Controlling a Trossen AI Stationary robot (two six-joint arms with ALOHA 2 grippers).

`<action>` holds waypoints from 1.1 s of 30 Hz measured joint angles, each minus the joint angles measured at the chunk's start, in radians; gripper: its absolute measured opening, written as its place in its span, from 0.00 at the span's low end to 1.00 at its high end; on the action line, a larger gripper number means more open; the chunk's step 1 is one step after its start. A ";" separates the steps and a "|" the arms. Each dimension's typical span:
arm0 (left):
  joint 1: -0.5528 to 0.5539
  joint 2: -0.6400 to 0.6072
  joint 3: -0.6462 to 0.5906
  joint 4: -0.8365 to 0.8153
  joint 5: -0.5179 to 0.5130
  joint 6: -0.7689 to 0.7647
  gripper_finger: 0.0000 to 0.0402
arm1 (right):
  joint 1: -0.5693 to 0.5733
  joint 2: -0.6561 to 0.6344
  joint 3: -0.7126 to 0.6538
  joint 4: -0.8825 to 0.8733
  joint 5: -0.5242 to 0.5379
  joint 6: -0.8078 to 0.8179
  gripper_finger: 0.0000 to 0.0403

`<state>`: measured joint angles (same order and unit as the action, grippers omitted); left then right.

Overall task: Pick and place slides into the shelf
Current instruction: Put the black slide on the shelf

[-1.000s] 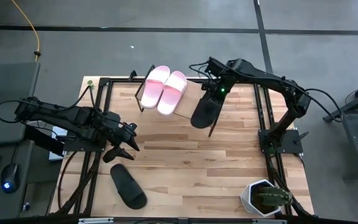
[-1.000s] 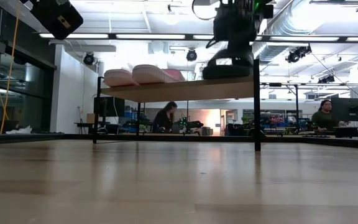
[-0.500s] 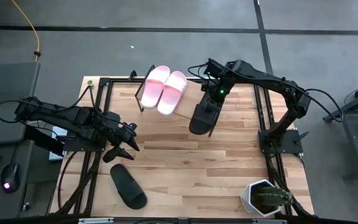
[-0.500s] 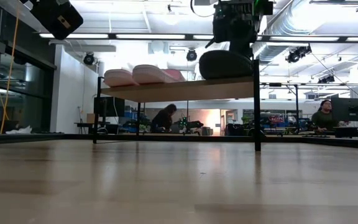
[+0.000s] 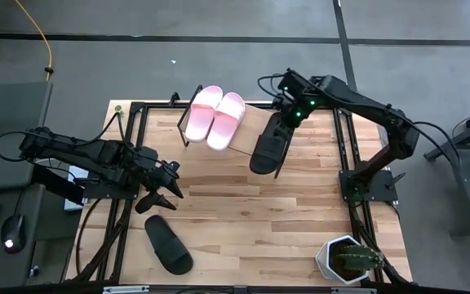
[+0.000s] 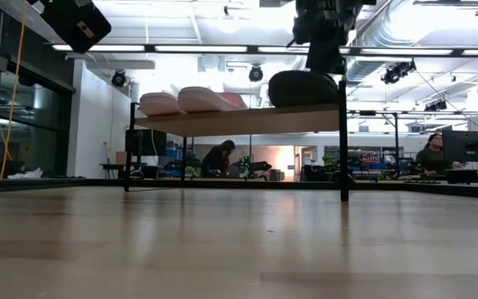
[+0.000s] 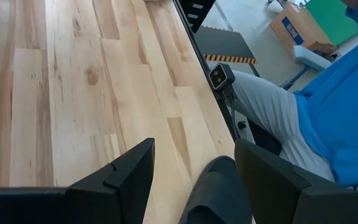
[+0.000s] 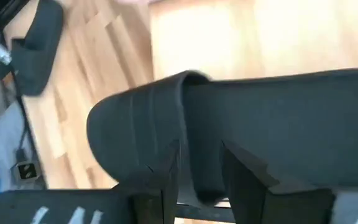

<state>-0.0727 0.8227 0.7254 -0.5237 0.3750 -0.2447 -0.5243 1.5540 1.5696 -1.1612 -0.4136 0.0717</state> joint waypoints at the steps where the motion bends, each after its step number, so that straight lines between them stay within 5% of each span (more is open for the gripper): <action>1: 0.000 0.000 0.000 0.000 -0.001 0.000 0.52 | 0.000 -0.011 0.000 0.007 0.017 0.007 0.26; 23: -0.005 0.000 0.000 -0.089 0.083 -0.076 0.52 | 0.140 -0.068 0.000 0.098 0.070 0.085 0.26; 33: -0.162 0.000 0.000 -0.179 0.005 -0.147 0.48 | 0.264 -0.068 0.000 0.219 0.070 0.036 0.26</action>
<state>-0.2350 0.8227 0.7254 -0.7029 0.3803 -0.3918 -0.2599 1.4857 1.5696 -0.9418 -0.3431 0.1073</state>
